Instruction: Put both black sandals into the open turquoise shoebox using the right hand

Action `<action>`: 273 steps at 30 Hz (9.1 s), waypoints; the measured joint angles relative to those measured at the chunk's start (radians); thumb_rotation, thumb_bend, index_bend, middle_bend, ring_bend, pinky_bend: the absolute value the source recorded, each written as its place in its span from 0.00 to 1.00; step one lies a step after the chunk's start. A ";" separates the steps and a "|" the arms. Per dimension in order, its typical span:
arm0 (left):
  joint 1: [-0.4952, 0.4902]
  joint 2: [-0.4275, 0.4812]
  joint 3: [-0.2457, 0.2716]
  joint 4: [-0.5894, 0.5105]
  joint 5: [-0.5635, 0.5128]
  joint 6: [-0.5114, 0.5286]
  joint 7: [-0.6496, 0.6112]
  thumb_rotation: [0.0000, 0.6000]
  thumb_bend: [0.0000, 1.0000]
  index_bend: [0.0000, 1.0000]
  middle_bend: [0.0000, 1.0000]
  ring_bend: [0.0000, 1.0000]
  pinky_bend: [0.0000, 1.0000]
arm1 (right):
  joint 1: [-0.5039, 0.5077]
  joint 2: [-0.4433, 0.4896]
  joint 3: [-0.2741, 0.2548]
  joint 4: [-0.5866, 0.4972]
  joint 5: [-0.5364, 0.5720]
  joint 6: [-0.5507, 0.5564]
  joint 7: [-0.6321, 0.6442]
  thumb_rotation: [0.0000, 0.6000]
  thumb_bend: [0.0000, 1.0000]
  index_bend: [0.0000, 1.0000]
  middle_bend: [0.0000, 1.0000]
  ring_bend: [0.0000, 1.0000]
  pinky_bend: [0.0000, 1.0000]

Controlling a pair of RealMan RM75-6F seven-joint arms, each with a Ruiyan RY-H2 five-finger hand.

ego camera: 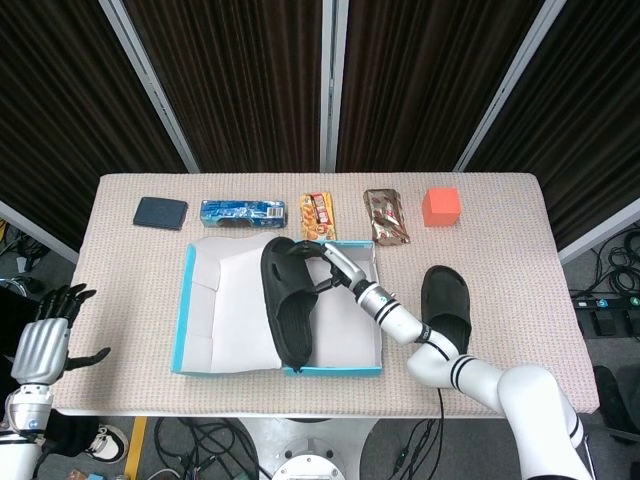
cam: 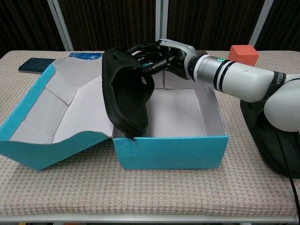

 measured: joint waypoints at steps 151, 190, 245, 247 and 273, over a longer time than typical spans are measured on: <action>-0.017 0.011 0.033 0.000 0.034 -0.050 -0.082 1.00 0.09 0.16 0.09 0.03 0.04 | -0.012 0.657 -0.346 -0.658 0.935 -0.206 -1.408 1.00 0.03 0.18 0.28 0.00 0.05; -0.022 0.006 0.036 0.004 0.029 -0.061 -0.081 1.00 0.09 0.16 0.09 0.03 0.04 | -0.249 0.917 -0.032 -0.917 0.550 0.011 -1.025 1.00 0.12 0.57 0.53 0.30 0.39; -0.028 -0.035 0.017 0.071 -0.029 -0.096 -0.070 1.00 0.09 0.16 0.09 0.03 0.04 | -0.111 0.307 -0.081 -0.227 -0.058 0.021 -0.155 1.00 0.11 0.58 0.53 0.30 0.38; -0.028 -0.036 0.017 0.074 -0.031 -0.098 -0.070 1.00 0.09 0.16 0.09 0.03 0.04 | -0.104 0.300 -0.090 -0.207 -0.065 0.020 -0.156 1.00 0.11 0.58 0.53 0.30 0.38; -0.028 -0.042 0.011 0.091 -0.049 -0.111 -0.081 1.00 0.09 0.16 0.09 0.03 0.04 | -0.007 0.333 -0.186 -0.179 -0.123 -0.049 -0.107 1.00 0.00 0.10 0.25 0.01 0.16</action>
